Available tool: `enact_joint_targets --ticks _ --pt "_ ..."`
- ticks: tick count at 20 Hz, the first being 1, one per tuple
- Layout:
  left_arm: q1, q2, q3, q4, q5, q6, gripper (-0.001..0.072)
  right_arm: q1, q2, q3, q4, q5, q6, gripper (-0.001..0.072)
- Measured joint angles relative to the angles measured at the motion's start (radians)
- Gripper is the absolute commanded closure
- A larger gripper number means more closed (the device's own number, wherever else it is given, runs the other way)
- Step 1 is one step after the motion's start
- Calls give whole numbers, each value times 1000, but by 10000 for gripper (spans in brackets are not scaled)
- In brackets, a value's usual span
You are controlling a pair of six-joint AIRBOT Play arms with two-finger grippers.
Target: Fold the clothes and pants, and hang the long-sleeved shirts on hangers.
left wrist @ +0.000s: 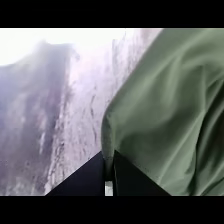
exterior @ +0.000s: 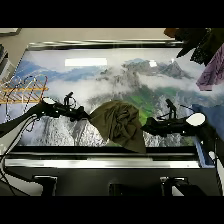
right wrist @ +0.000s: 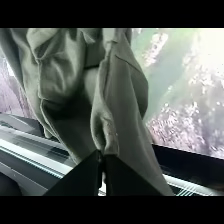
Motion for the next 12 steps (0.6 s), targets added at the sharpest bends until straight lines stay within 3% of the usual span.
enact_joint_targets --ticks 7,12 --pt "23 114 159 36 -47 -29 694 0 94 164 -46 -19 -10 686" --pt "83 351 373 231 -64 -186 693 0 210 456 -190 -15 27 686"
